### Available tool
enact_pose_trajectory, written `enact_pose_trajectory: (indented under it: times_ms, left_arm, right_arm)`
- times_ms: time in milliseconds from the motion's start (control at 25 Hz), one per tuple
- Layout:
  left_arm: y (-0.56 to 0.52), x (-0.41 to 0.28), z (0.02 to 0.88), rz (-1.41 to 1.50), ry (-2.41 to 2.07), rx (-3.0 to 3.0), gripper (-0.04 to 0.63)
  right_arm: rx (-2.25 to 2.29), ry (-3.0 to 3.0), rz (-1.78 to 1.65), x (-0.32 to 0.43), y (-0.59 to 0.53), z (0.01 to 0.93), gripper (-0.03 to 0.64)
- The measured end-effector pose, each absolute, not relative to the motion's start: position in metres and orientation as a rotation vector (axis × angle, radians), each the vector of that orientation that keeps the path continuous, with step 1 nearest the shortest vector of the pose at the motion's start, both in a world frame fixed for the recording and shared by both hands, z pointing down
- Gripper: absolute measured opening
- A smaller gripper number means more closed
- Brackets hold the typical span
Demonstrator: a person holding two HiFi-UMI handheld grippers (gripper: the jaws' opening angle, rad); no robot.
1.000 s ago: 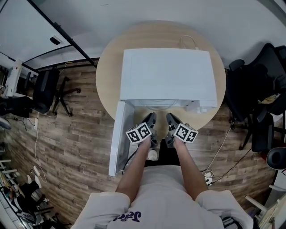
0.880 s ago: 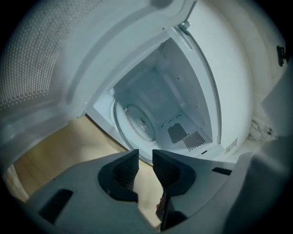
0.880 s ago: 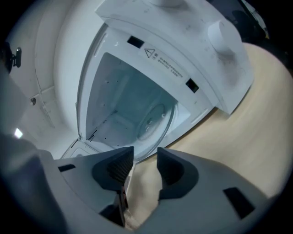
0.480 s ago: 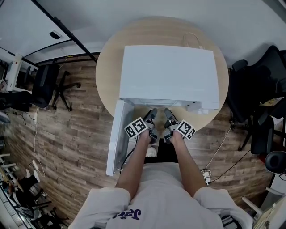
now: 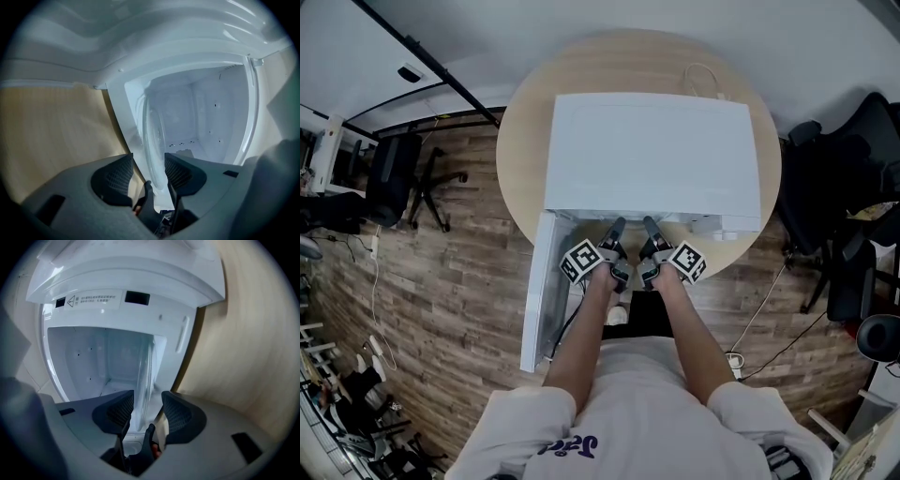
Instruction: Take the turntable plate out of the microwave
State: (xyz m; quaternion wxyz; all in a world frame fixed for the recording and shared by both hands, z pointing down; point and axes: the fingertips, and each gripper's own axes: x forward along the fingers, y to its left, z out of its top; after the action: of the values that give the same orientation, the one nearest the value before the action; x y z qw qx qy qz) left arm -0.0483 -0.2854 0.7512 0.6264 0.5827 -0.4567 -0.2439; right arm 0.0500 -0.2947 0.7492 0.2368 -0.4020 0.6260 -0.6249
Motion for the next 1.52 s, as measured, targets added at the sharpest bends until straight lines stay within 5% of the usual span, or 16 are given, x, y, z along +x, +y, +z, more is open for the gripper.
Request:
enact_pose_trajectory:
  times_ms: [400,600,1040,1520]
  left_arm:
    - [-0.294,-0.047,0.760,-0.558,-1.038,1.269,0.195]
    - [-0.292,-0.047,0.763,-0.525,-1.045,1.275,0.136]
    - [-0.282,-0.040,0.755,-0.582,-0.977,1.288,0.058]
    - [-0.262,-0.032,0.744,-0.658,-0.904,1.319,0.040]
  right_arm:
    - [-1.168,1.621,-1.786,0.047,-0.298,0.764,0.188]
    - [-1.150,1.635,-1.808,0.048,-0.297,0.766,0.165]
    - [-1.090,1.692,-1.752,0.047,-0.290,0.750,0.051]
    - [-0.982,1.695,-1.701,0.057,-0.271,0.742,0.043]
